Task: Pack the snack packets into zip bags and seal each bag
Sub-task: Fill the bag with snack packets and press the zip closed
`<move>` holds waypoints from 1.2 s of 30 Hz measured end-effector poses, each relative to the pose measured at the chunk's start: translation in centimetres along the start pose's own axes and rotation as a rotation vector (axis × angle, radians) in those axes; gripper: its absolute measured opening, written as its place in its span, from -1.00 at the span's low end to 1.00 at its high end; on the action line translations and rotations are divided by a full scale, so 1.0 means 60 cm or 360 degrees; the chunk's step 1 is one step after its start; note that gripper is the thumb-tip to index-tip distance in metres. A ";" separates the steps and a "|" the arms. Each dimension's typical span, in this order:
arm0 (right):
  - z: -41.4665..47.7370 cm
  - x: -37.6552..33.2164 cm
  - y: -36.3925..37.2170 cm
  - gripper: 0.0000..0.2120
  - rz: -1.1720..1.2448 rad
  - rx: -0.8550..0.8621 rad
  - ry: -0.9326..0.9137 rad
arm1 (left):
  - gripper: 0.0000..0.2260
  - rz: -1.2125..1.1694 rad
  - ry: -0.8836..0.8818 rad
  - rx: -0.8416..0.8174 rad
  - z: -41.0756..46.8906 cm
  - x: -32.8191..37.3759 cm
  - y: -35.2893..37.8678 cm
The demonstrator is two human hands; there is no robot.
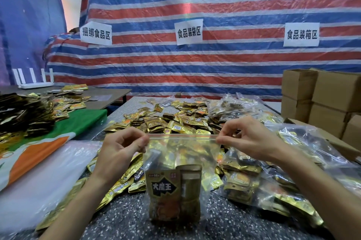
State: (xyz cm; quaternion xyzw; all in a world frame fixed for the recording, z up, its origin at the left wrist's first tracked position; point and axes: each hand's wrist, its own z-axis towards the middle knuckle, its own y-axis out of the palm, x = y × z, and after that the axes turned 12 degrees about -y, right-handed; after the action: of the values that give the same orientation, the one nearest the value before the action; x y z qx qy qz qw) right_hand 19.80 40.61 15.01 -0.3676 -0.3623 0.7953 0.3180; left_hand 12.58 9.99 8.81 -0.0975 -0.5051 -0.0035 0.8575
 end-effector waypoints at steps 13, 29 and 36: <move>-0.031 0.036 0.091 -0.54 0.1143 0.0138 0.0270 | -0.90 -0.0102 -0.0045 0.0068 -0.016 -0.016 0.003; -0.061 0.015 0.186 -0.74 0.0685 -0.0245 0.0432 | -0.90 -0.0328 -0.0051 0.0048 -0.006 -0.032 0.056; -0.069 0.076 0.072 -0.87 0.0725 0.0332 0.0713 | -0.77 -0.0355 -0.0170 -0.0064 0.001 -0.018 0.110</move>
State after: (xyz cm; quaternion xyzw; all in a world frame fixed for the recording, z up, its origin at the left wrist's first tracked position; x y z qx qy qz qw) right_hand 19.74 43.22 7.98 -0.5702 -0.1085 0.7782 0.2396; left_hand 12.71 16.39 6.84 -0.0579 -0.5575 -0.1037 0.8216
